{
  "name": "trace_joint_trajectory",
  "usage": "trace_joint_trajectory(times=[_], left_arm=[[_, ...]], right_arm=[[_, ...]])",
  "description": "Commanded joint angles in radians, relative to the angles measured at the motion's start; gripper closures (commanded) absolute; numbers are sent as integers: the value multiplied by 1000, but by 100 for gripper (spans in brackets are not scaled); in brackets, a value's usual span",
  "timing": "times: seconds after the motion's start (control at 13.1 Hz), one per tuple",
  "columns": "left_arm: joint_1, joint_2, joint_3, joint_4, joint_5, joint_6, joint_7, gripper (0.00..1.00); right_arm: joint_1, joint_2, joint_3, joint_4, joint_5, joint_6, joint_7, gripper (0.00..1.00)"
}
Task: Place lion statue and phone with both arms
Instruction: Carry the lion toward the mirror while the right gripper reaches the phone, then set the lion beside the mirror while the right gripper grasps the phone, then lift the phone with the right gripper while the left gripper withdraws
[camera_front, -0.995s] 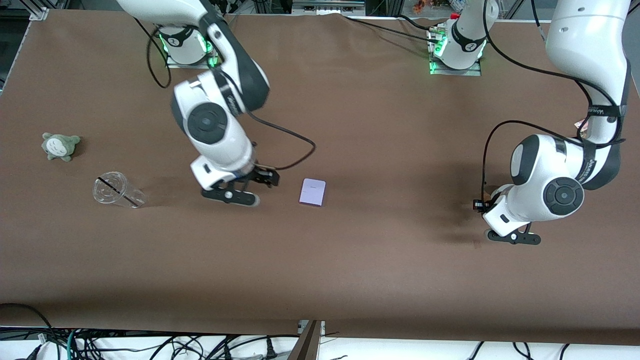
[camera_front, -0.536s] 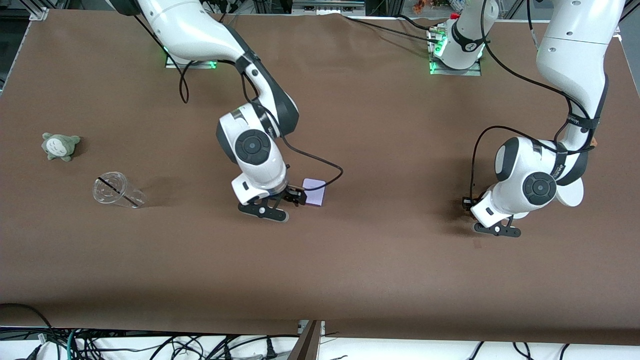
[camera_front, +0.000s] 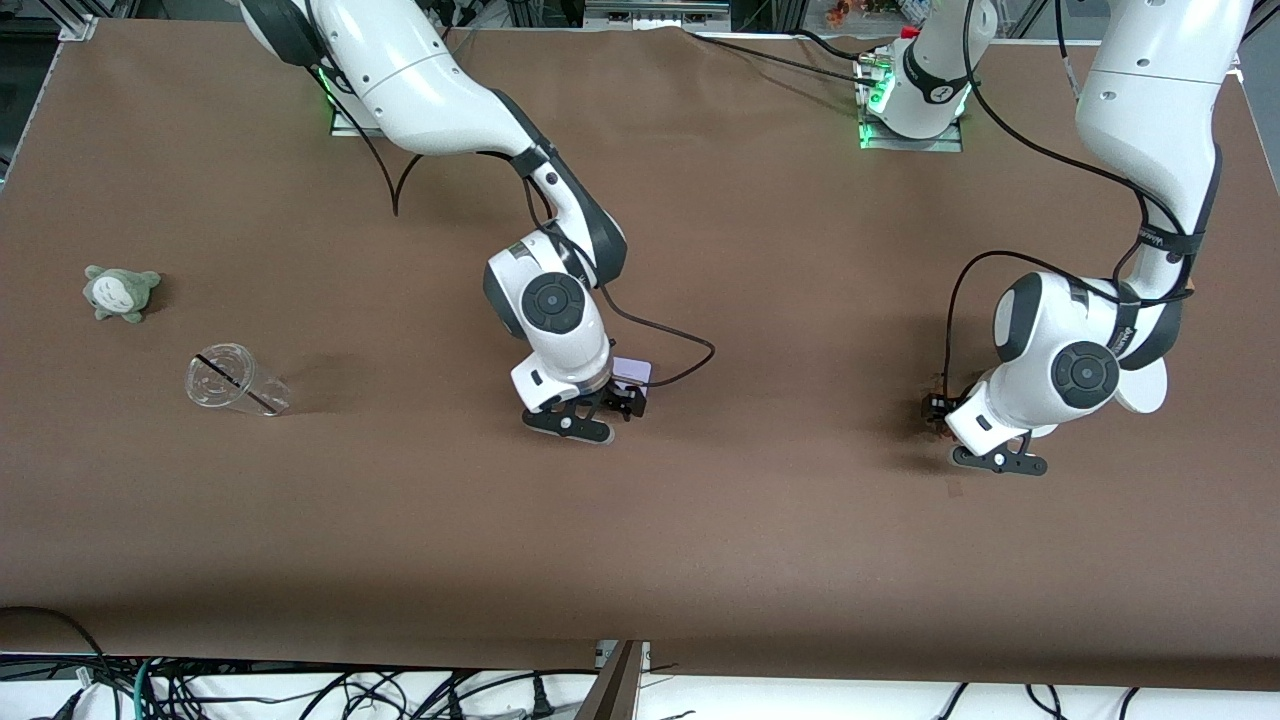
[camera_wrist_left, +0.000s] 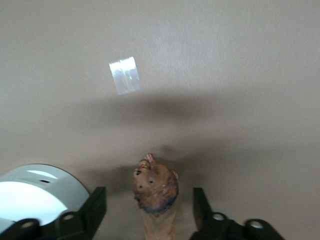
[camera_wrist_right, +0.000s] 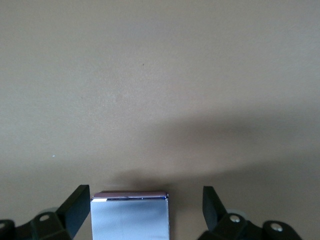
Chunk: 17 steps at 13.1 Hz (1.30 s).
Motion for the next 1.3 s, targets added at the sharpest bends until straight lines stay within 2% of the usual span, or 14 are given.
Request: trace_joint_trajectory(times=[0.0, 0.31, 0.54, 0.69, 0.84, 0.99, 1.22], left_arm=[[13, -90, -16, 11, 17, -50, 7, 0], [-2, -190, -29, 136, 8, -296, 9, 0], [0, -216, -49, 303, 2, -510, 15, 0], [1, -218, -54, 403, 0, -603, 14, 0], [1, -218, -53, 498, -24, -676, 11, 0], [1, -216, -46, 552, -83, -739, 1, 0], [9, -227, -49, 562, -86, -760, 3, 0]], right_arm=[[20, 42, -2, 49, 11, 13, 9, 1], [42, 89, 1, 96, 8, 13, -20, 1], [48, 97, 3, 99, 6, 13, -54, 1], [48, 103, 3, 99, 5, 13, -55, 1], [48, 103, 3, 98, 3, 4, -55, 1], [46, 106, 3, 96, 3, 4, -55, 1], [48, 112, 3, 95, 1, 4, -54, 1]])
